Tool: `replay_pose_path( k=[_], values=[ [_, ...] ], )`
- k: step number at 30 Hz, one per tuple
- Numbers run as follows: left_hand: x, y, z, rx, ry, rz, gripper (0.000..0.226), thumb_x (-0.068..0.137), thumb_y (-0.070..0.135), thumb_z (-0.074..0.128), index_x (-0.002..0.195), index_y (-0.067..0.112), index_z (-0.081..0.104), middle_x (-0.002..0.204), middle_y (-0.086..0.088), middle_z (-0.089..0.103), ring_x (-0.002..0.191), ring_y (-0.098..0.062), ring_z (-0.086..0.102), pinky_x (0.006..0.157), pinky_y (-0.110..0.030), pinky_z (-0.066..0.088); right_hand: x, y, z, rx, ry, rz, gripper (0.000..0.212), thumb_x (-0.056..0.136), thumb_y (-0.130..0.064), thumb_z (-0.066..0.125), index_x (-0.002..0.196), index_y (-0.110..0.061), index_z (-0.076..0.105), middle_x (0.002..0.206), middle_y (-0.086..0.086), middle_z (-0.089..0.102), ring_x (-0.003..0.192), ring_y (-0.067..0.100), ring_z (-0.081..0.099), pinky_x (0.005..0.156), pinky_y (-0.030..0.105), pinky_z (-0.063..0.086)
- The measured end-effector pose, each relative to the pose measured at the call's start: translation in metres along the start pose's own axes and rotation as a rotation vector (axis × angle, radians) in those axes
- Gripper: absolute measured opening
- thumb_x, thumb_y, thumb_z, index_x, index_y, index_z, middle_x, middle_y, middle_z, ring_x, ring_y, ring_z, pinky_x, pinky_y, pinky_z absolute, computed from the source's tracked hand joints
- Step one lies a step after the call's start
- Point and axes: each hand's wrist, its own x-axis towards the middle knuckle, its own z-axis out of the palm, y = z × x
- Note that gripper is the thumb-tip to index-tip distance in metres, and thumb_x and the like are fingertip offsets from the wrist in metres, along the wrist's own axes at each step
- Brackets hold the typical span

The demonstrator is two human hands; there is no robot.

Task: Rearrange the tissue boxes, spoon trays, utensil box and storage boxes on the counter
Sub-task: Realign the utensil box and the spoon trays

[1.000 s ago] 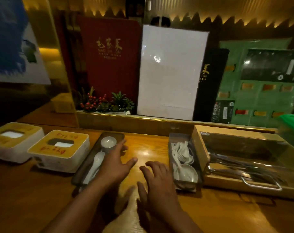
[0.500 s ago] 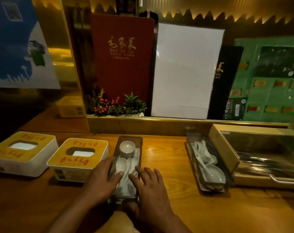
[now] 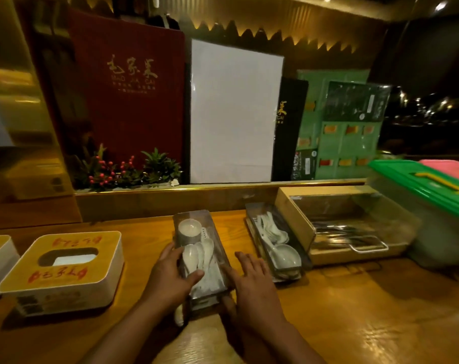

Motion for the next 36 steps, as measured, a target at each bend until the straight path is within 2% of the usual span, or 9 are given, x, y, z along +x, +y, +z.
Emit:
replay_pose_path(
  k=[4,9,10,15,19,23,27,31,36],
  values=[
    [0.013,0.019,0.025,-0.081,-0.014,-0.017,0.086,0.072,0.028,0.088,0.146,0.019,0.047,0.155,-0.001,0.041,0.135,-0.025,0.048,0.107,-0.042,0.047,0.0,0.028,-0.003,-0.034,0.04,0.09,0.063,0.074,-0.062,0.06,0.133,-0.042,0.057,0.147,0.012,0.054,0.136,0.035,0.049,0.109,0.052,0.037],
    [0.022,0.031,0.046,-0.163,-0.062,-0.021,0.084,0.072,0.019,0.089,0.145,0.019,0.048,0.148,0.002,0.05,0.132,-0.023,0.051,0.102,-0.038,0.049,-0.003,0.049,-0.006,-0.029,0.027,0.099,0.064,0.084,-0.058,0.061,0.144,-0.042,0.045,0.162,0.01,0.031,0.151,0.034,0.021,0.121,0.053,0.013],
    [0.023,0.033,0.049,-0.174,-0.067,-0.025,0.085,0.072,0.019,0.089,0.146,0.02,0.047,0.148,0.002,0.05,0.132,-0.023,0.051,0.102,-0.038,0.049,-0.003,0.05,-0.007,-0.016,0.029,0.11,0.065,0.085,-0.057,0.062,0.145,-0.042,0.044,0.162,0.009,0.03,0.151,0.034,0.02,0.122,0.052,0.012],
    [0.028,0.041,0.062,-0.214,-0.076,-0.04,0.084,0.071,0.017,0.089,0.145,0.022,0.048,0.144,0.005,0.052,0.129,-0.019,0.051,0.103,-0.044,0.05,-0.003,0.059,-0.002,-0.013,0.049,0.162,0.067,0.073,-0.051,0.078,0.136,-0.037,0.058,0.147,0.007,0.054,0.138,0.032,0.046,0.112,0.054,0.037],
    [0.032,0.045,0.067,-0.239,-0.104,-0.04,0.084,0.072,0.017,0.089,0.144,0.025,0.048,0.139,0.01,0.053,0.127,-0.016,0.051,0.103,-0.046,0.051,-0.003,0.062,0.002,0.035,0.077,0.122,0.066,0.081,-0.042,0.071,0.143,-0.03,0.052,0.153,0.005,0.047,0.143,0.028,0.039,0.114,0.052,0.037],
    [0.035,0.048,0.071,-0.257,-0.117,-0.04,0.083,0.073,0.013,0.088,0.145,0.022,0.048,0.131,0.017,0.048,0.124,-0.012,0.05,0.104,-0.045,0.05,-0.001,0.064,0.006,0.03,0.066,0.173,0.071,0.065,-0.043,0.087,0.131,-0.026,0.065,0.141,0.002,0.061,0.132,0.026,0.055,0.103,0.049,0.049],
    [0.037,0.05,0.075,-0.265,-0.126,-0.036,0.082,0.073,0.013,0.088,0.144,0.023,0.048,0.138,0.015,0.048,0.124,-0.012,0.051,0.104,-0.043,0.05,-0.002,0.067,0.01,0.016,0.133,0.166,0.069,0.062,-0.043,0.09,0.125,-0.023,0.07,0.13,-0.001,0.069,0.123,0.021,0.062,0.099,0.044,0.05],
    [0.037,0.05,0.075,-0.279,-0.126,-0.04,0.085,0.073,0.015,0.088,0.146,0.025,0.047,0.139,0.019,0.044,0.128,-0.013,0.048,0.105,-0.047,0.05,-0.001,0.067,0.012,0.009,0.144,0.175,0.071,0.057,-0.042,0.093,0.122,-0.022,0.072,0.127,-0.002,0.07,0.122,0.019,0.063,0.098,0.042,0.05],
    [0.036,0.054,0.078,-0.26,-0.121,-0.029,0.08,0.076,0.011,0.085,0.146,0.021,0.046,0.13,0.02,0.043,0.123,-0.011,0.048,0.103,-0.037,0.049,-0.001,0.069,0.016,0.0,0.163,0.176,0.074,0.054,-0.041,0.094,0.122,-0.022,0.072,0.13,-0.003,0.069,0.121,0.017,0.063,0.097,0.039,0.049]
  ],
)
